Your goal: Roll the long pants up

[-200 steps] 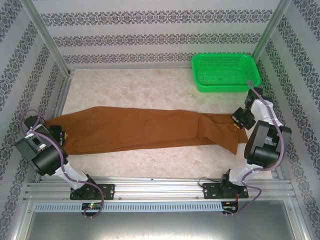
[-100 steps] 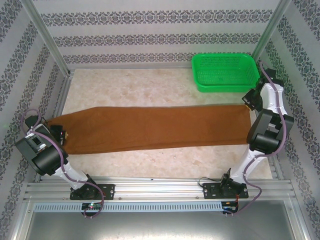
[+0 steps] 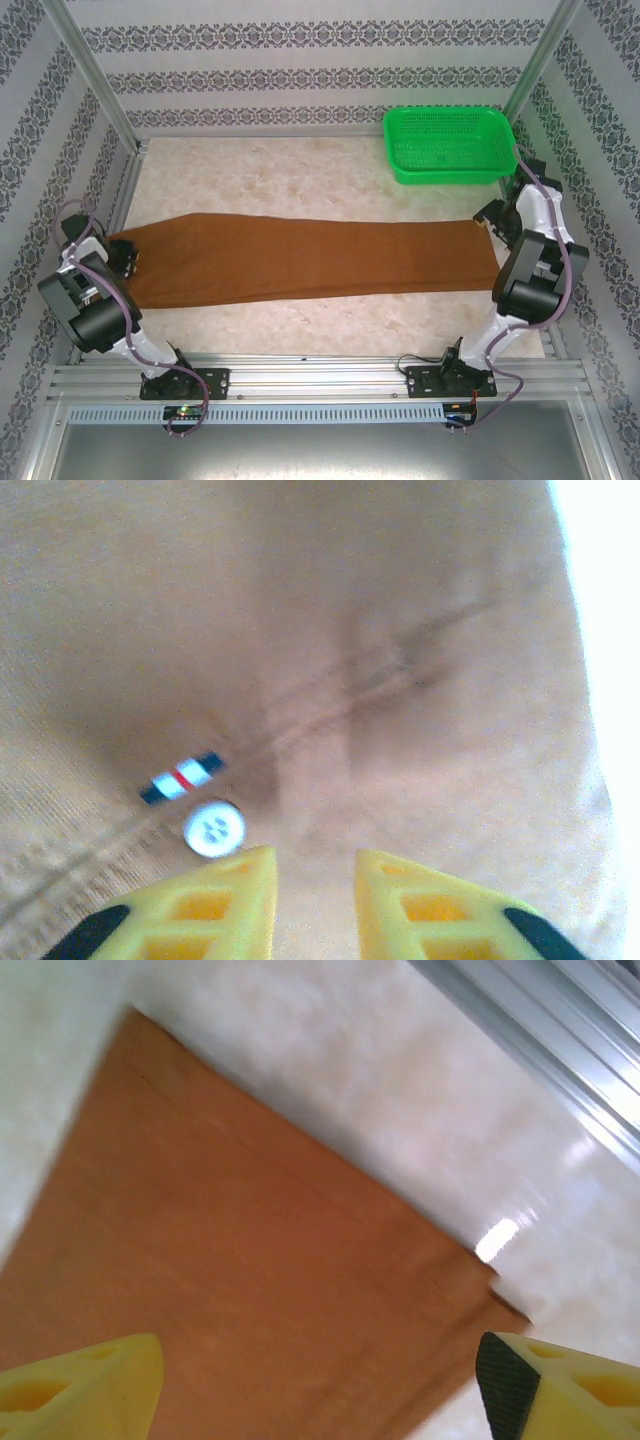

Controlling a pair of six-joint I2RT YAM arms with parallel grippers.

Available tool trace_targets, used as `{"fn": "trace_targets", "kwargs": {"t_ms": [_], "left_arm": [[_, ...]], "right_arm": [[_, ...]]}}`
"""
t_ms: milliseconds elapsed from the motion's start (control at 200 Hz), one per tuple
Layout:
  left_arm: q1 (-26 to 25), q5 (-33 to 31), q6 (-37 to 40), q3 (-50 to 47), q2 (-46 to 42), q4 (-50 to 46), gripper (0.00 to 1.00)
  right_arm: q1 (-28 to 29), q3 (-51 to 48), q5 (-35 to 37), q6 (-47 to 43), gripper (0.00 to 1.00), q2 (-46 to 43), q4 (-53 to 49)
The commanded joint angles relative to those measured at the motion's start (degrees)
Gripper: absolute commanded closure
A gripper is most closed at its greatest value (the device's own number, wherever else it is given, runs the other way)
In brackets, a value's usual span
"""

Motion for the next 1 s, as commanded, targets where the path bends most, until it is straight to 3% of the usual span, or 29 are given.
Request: {"fn": "trace_targets", "kwargs": {"t_ms": [0, 205, 395, 654, 774, 864, 949, 994], "left_arm": [[-2.5, -4.5, 3.8, 3.6, -5.4, -6.4, 0.67], [-8.8, -5.3, 5.9, 4.3, -9.1, -10.3, 0.65], [-11.8, -3.6, 7.1, 6.2, -8.5, -11.4, 0.65], [-13.2, -1.9, 6.9, 6.0, -4.1, -9.5, 0.68], [-13.3, -1.8, 6.8, 5.6, -3.9, -9.1, 0.68], [-13.3, -1.6, 6.7, 5.7, -3.5, -8.8, 0.68], [-13.5, -1.4, 6.6, 5.8, -3.1, -8.6, 0.69], [-13.6, -1.5, 6.6, 5.7, -2.9, -8.5, 0.69]], "right_arm": [[-0.7, -6.5, 2.0, -0.2, 0.19, -4.5, 0.8], [-0.9, -12.8, 0.0, -0.1, 0.27, -5.6, 2.3], [-0.3, -13.3, 1.2, 1.0, 0.36, -1.2, 4.4], [0.3, -10.0, 3.5, 1.0, 0.4, 5.8, 5.7], [0.5, -8.7, 3.4, 1.1, 0.6, 6.8, 5.9], [0.7, -7.8, 3.6, 1.1, 0.89, 6.7, 5.2], [0.7, -7.5, 3.8, 1.0, 1.0, 5.6, 4.8], [0.7, -7.6, 3.8, 1.0, 1.0, 5.0, 4.4]]}}
